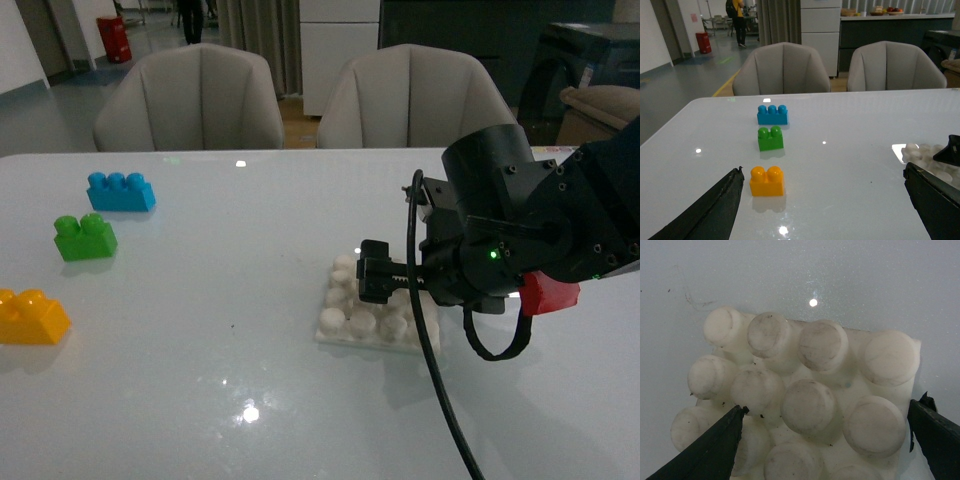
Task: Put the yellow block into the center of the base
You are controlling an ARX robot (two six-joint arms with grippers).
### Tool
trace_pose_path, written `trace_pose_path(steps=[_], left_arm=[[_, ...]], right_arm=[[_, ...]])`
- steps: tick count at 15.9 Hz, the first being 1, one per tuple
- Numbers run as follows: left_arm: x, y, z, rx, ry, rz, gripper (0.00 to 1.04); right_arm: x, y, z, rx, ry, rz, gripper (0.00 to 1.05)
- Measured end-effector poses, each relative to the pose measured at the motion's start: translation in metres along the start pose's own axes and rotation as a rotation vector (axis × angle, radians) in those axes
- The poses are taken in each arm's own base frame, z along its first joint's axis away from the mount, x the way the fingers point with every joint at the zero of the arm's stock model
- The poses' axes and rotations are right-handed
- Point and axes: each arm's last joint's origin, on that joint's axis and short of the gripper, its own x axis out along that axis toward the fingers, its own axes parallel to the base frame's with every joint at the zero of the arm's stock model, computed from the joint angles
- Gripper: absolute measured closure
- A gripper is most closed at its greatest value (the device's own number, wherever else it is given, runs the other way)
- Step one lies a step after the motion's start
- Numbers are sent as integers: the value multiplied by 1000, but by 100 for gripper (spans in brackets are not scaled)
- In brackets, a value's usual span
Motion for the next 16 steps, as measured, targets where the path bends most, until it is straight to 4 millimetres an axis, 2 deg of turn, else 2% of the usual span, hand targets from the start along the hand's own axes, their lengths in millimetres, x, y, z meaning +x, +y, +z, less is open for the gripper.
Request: trace_pose_path(steps=[7,16], left_arm=[[0,0,0,0,0,0,7],[0,0,0,0,0,0,7]], right_arm=[[14,31,0,-11,4,26,6],[19,65,-9,-41,22,73,6]])
